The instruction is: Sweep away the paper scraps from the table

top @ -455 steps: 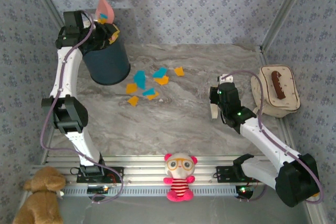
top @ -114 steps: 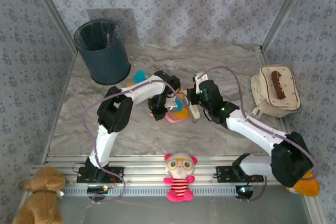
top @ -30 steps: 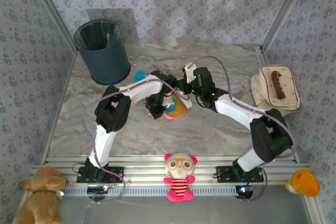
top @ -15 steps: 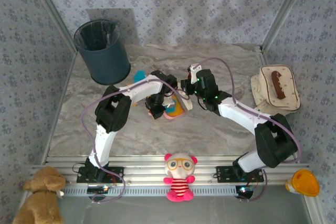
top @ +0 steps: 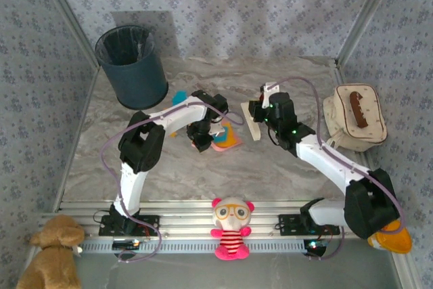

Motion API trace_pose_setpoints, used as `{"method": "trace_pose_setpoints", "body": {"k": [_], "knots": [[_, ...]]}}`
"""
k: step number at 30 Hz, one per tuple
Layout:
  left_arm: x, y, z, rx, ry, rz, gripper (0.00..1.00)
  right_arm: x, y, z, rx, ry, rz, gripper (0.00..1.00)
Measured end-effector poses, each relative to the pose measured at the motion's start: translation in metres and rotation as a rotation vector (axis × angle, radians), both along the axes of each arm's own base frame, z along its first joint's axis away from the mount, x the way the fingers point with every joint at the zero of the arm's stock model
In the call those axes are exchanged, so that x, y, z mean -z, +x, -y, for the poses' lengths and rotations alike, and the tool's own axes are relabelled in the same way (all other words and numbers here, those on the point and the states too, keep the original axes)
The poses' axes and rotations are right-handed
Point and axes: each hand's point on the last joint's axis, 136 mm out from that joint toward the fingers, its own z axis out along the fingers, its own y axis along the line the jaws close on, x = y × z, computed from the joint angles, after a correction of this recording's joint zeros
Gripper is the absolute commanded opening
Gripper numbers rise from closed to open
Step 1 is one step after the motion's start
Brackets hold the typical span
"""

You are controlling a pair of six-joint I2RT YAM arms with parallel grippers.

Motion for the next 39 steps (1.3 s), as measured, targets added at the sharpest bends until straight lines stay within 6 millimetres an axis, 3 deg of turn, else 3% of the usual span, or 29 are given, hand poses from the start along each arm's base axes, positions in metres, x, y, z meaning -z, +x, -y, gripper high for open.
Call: {"method": "trace_pose_setpoints", "body": {"k": [6,12,17,29,39], "knots": [[-0.006,0.001,0.001,-0.011,-0.030,0.036,0.00,-0.010,-0.011,0.028,0.065,0.000,0.023,0.00],[-0.008,0.001,0.001,-0.027,-0.060,0.070,0.00,-0.003,-0.022,0.054,0.122,-0.015,0.007,0.00],[-0.021,0.006,0.004,-0.052,-0.131,0.127,0.00,0.002,-0.032,0.065,0.146,-0.023,-0.002,0.00],[-0.056,0.025,0.014,-0.125,-0.336,0.273,0.00,0.009,-0.037,0.069,0.155,-0.011,-0.024,0.00],[-0.097,0.035,0.024,-0.143,-0.501,0.371,0.00,0.010,-0.037,0.069,0.151,0.000,-0.031,0.00]]}}
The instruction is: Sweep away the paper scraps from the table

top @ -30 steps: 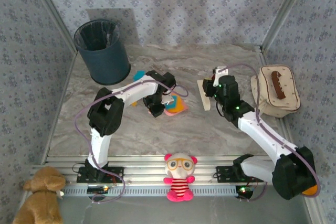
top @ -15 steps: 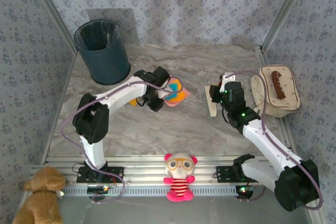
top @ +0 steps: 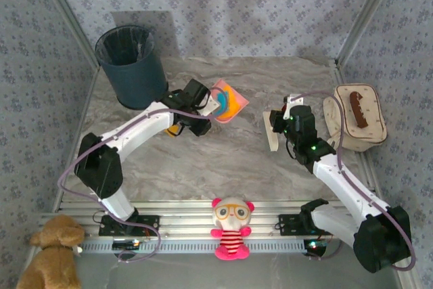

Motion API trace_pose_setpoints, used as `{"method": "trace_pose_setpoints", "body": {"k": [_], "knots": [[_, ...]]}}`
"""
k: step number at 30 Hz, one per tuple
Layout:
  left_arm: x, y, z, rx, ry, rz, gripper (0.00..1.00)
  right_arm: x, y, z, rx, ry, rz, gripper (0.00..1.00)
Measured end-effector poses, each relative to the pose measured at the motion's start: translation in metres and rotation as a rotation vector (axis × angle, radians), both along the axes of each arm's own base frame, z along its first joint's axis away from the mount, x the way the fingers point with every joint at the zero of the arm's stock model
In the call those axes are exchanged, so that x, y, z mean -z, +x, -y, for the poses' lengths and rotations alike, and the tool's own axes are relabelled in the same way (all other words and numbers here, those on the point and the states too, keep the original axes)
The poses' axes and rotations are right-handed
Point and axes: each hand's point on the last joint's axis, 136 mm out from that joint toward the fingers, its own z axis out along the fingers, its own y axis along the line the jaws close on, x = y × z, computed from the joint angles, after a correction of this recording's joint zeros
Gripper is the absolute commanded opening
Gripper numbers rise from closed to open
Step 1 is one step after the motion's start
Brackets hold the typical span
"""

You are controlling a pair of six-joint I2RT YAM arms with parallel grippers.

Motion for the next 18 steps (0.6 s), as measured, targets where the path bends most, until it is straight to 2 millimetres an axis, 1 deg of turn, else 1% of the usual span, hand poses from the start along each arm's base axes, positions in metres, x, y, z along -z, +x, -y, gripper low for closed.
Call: {"method": "trace_pose_setpoints", "body": {"k": [6,12,18], "knots": [[-0.011,0.002,-0.001,-0.023,-0.060,-0.008,0.00,0.002,0.000,0.000,-0.001,0.000,-0.004,0.00],[-0.013,0.001,-0.007,-0.057,-0.115,-0.075,0.00,0.003,-0.001,0.001,0.000,0.000,-0.010,0.00],[-0.028,0.003,-0.006,-0.068,-0.174,-0.101,0.00,0.003,-0.001,0.001,-0.001,0.008,-0.012,0.00]]}}
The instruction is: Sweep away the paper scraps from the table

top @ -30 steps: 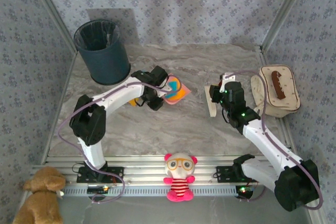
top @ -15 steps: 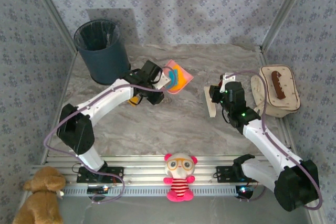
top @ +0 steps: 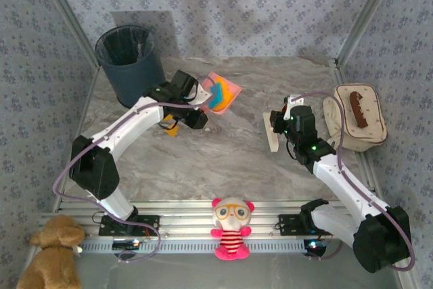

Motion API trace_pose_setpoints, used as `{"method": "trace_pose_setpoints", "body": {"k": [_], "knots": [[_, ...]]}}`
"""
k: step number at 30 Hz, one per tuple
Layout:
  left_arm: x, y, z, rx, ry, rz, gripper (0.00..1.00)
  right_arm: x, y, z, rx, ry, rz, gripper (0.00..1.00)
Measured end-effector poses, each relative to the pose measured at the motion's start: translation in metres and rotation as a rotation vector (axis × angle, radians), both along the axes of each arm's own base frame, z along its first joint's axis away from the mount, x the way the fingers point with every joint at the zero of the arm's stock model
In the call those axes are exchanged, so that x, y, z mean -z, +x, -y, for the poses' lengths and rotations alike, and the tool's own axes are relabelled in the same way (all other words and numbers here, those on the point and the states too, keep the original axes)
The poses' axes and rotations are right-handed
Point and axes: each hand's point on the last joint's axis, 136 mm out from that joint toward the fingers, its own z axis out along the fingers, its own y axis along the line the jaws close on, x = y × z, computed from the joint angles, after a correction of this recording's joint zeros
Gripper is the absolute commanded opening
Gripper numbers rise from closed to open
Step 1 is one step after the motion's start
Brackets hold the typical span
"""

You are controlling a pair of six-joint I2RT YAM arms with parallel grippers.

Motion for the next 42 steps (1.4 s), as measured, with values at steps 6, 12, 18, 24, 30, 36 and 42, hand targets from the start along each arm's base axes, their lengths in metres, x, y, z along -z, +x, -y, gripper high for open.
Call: {"method": "trace_pose_setpoints", "body": {"k": [6,12,18,24,30,36,42], "knots": [[-0.033,0.007,0.000,-0.008,-0.091,0.029,0.00,0.000,0.000,-0.001,-0.006,0.006,-0.002,0.00],[-0.065,0.022,-0.011,-0.043,-0.177,0.053,0.00,0.004,0.001,-0.001,-0.008,0.005,-0.014,0.00],[-0.087,0.041,-0.030,-0.120,-0.226,0.074,0.00,0.007,0.001,-0.003,-0.016,0.010,-0.024,0.00],[-0.119,0.063,-0.058,-0.211,-0.300,0.109,0.00,0.007,0.001,-0.004,-0.024,0.014,-0.026,0.00],[-0.147,0.082,-0.078,-0.266,-0.375,0.127,0.00,0.007,0.001,-0.004,-0.024,0.014,-0.026,0.00],[-0.156,0.093,-0.091,-0.316,-0.432,0.103,0.00,0.007,0.001,-0.003,-0.024,0.016,-0.027,0.00],[-0.161,0.104,-0.106,-0.392,-0.504,0.052,0.00,0.007,0.001,-0.004,-0.027,0.018,-0.028,0.00]]}}
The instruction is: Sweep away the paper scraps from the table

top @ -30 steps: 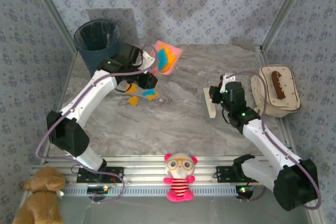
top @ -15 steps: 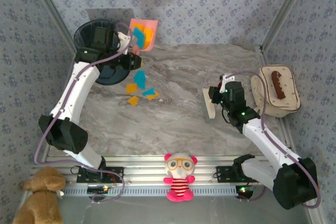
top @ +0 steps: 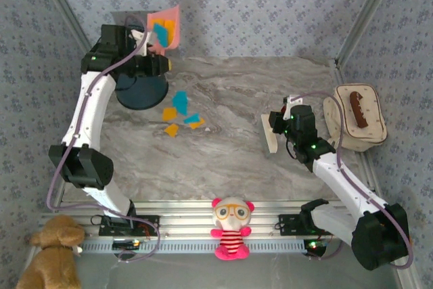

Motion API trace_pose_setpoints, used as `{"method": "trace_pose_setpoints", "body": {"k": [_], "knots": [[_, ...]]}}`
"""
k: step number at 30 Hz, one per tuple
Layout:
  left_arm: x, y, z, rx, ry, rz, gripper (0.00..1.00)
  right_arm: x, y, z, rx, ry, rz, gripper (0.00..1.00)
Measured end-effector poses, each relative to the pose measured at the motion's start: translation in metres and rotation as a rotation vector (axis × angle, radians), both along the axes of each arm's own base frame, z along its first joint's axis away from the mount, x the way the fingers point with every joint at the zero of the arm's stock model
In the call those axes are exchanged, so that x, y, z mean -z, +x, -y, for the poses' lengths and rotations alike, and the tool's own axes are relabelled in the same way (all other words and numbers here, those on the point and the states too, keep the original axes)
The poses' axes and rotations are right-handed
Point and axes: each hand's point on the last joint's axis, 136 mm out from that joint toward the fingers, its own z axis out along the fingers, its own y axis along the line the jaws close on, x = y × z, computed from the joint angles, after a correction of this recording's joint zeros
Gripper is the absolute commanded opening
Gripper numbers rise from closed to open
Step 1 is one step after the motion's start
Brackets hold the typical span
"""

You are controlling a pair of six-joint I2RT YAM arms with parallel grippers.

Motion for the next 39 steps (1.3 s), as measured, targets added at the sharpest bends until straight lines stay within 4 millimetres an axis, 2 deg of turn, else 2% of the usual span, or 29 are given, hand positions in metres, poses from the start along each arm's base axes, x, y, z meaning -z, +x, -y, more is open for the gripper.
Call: {"method": "trace_pose_setpoints", "body": {"k": [10,17,26,39], "knots": [[0.000,0.022,-0.034,-0.119,-0.163,-0.107,0.00,0.000,0.000,0.000,0.000,0.001,0.000,0.00],[-0.009,0.029,-0.039,-0.148,-0.252,-0.135,0.00,0.000,0.000,0.000,0.004,0.006,-0.002,0.00],[-0.008,0.054,-0.049,-0.198,-0.391,-0.192,0.00,0.000,0.000,0.000,0.004,0.006,-0.002,0.00],[-0.015,0.072,-0.047,-0.231,-0.532,-0.242,0.00,0.000,0.000,0.001,0.009,0.009,-0.003,0.00]]}}
